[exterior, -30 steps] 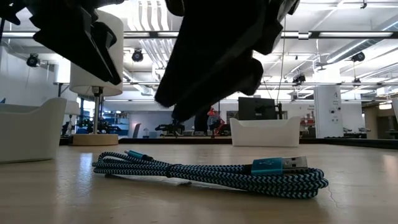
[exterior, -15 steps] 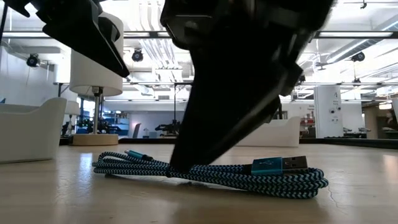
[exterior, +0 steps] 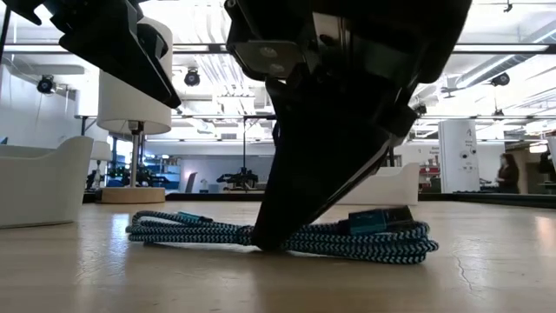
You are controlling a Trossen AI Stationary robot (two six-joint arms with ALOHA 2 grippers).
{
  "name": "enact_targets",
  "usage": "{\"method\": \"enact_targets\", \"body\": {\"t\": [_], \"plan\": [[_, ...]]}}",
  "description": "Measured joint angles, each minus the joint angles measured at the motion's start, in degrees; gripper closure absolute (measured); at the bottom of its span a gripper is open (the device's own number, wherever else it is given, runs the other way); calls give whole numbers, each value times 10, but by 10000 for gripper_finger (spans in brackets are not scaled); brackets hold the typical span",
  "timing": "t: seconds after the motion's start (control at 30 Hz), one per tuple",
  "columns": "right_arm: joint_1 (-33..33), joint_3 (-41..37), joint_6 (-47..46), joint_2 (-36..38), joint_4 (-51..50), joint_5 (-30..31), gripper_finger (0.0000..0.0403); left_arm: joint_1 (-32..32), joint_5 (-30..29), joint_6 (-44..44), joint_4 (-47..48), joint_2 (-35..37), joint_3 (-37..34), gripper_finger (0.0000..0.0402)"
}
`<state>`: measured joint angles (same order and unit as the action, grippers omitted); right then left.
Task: Pick & Place USB Port
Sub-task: Put the blue patterned charger cable into the transparent bin
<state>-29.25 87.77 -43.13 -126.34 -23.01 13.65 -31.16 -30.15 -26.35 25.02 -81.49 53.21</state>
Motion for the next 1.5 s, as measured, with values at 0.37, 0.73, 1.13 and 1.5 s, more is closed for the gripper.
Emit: {"method": "enact_targets", "body": {"t": [0.37, 0.73, 1.13, 1.5], "plan": [[-3, 0, -30, 36, -47, -10, 387, 0, 0, 0, 0, 0, 0, 211], [-43, 0, -203, 159, -255, 56, 387, 0, 0, 0, -1, 0, 0, 211], [-156, 0, -528, 256, -553, 93, 387, 0, -13, 0, -2, 0, -1, 211], [-251, -15, -728, 259, -670, 59, 387, 0, -13, 0, -2, 0, -1, 211]]}}
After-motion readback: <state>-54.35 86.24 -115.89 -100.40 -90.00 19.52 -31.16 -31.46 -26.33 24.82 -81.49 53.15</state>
